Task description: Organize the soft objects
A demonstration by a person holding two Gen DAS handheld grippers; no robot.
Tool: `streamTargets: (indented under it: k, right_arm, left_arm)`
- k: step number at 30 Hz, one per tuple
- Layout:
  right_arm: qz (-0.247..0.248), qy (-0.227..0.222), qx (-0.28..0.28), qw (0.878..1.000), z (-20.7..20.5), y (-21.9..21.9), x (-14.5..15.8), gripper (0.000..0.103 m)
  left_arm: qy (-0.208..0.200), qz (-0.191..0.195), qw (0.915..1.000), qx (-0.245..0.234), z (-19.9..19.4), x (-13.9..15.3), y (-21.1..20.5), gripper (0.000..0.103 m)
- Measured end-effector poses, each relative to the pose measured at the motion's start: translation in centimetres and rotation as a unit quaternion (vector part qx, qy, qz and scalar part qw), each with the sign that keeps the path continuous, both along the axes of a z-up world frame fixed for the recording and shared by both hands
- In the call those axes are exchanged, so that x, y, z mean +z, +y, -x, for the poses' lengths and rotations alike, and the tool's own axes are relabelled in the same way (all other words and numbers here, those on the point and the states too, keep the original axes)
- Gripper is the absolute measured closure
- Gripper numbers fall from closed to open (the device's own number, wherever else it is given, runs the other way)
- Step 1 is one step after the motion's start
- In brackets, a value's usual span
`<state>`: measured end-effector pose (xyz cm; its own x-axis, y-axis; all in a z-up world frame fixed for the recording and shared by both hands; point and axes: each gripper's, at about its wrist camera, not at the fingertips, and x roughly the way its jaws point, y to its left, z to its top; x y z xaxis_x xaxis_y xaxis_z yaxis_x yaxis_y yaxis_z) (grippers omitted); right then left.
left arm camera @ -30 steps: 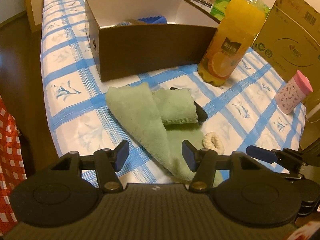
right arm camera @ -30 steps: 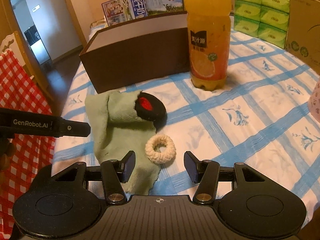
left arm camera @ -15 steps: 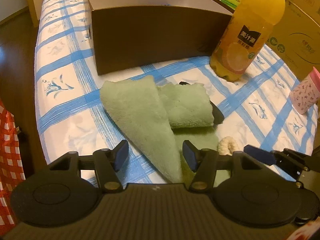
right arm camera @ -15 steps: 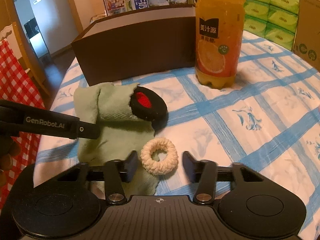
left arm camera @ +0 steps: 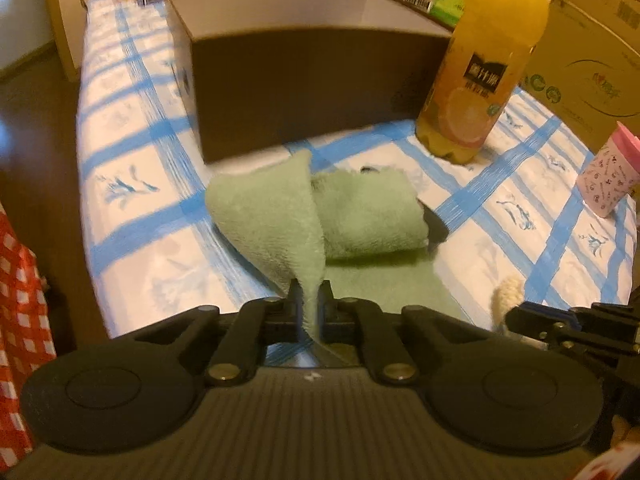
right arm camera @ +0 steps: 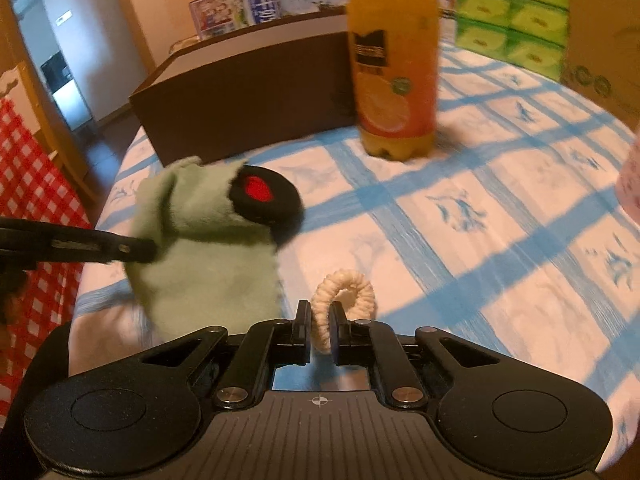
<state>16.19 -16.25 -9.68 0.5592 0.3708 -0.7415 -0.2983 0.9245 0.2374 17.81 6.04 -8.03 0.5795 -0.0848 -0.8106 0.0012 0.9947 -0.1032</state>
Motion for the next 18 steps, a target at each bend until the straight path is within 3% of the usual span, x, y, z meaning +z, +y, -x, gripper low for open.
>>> streamTargets:
  k: [5, 10, 14, 18]
  right_arm:
    - [-0.005, 0.01, -0.02, 1.0, 1.6, -2.1, 0.3, 0.094]
    - [-0.004, 0.017, -0.031, 0.999, 3.4, -3.7, 0.3, 0.094]
    - [-0.007, 0.021, -0.027, 0.999, 4.7, -4.1, 0.3, 0.094]
    - [-0.011, 0.027, -0.013, 0.999, 5.7, -3.8, 0.2, 0.094]
  left_arm:
    - [-0.044, -0.016, 0.9983, -0.033, 2.9, 2.9, -0.7, 0.098]
    - [-0.087, -0.035, 0.9913, -0.092, 6.0, 5.2, -2.7, 0.098]
    - [-0.07, -0.015, 0.9875, -0.141, 7.8, 4.3, -4.6, 0.098]
    - [-0.014, 0.02, 0.9839, -0.177, 8.7, 2.0, -5.7, 0.098]
